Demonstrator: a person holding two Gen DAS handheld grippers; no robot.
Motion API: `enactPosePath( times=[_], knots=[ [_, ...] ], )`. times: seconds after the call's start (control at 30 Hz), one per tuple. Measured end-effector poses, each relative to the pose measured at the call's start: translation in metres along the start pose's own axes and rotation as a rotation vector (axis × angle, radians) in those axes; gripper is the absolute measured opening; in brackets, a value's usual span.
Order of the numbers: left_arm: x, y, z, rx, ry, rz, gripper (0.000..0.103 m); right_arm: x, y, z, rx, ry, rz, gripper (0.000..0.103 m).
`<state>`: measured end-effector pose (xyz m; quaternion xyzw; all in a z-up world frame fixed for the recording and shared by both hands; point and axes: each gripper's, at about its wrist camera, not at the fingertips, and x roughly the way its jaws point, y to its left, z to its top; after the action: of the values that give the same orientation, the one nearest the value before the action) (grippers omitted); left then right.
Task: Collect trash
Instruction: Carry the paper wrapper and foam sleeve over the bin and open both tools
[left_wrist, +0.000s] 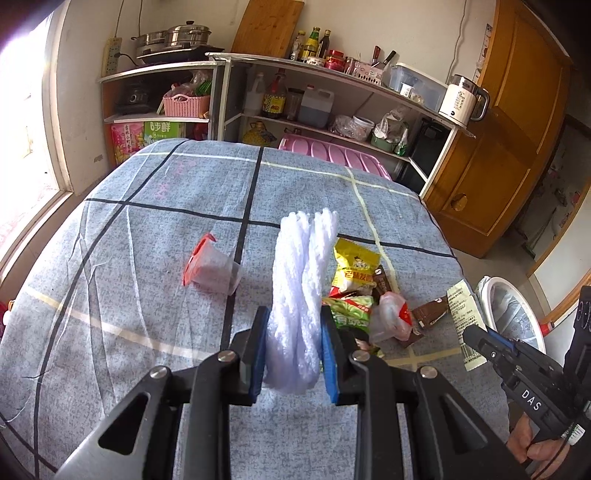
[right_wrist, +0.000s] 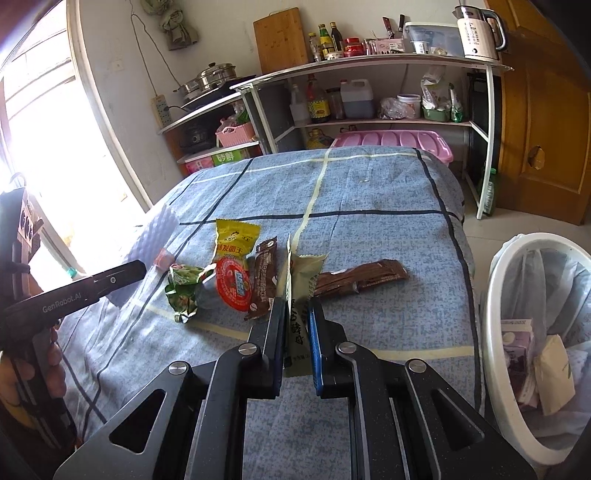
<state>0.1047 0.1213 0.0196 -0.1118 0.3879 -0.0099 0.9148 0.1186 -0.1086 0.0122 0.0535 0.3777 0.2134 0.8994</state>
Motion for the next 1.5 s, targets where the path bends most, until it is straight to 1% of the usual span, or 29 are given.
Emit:
enactPosePath(
  times=[0.17, 0.37, 0.7, 0.97, 1.17, 1.3, 1.5],
  knots=[
    [-0.011, -0.017, 0.002, 0.027, -0.015, -0.020, 0.027, -0.017, -0.005, 0.002, 0.008, -0.028, 0.001, 0.012],
    [-0.017, -0.048, 0.003, 0.069, -0.019, -0.064, 0.027, -0.040, -0.021, 0.002, 0.030, -0.066, -0.015, 0.012],
    [-0.012, -0.106, 0.001, 0.133, -0.004, -0.151, 0.027, -0.074, -0.063, -0.004, 0.087, -0.106, -0.083, 0.012],
    [0.004, -0.162, -0.004, 0.200, 0.037, -0.227, 0.027, -0.098, -0.105, -0.010, 0.150, -0.128, -0.152, 0.012],
    [0.017, -0.212, -0.012, 0.269, 0.070, -0.277, 0.027, -0.113, -0.139, -0.018, 0.200, -0.133, -0.206, 0.012],
    [0.029, -0.241, -0.020, 0.310, 0.107, -0.310, 0.027, -0.118, -0.162, -0.024, 0.237, -0.122, -0.233, 0.012],
    [0.048, -0.273, -0.034, 0.344, 0.159, -0.332, 0.027, -0.116, -0.193, -0.035, 0.270, -0.086, -0.267, 0.012]
  ],
)
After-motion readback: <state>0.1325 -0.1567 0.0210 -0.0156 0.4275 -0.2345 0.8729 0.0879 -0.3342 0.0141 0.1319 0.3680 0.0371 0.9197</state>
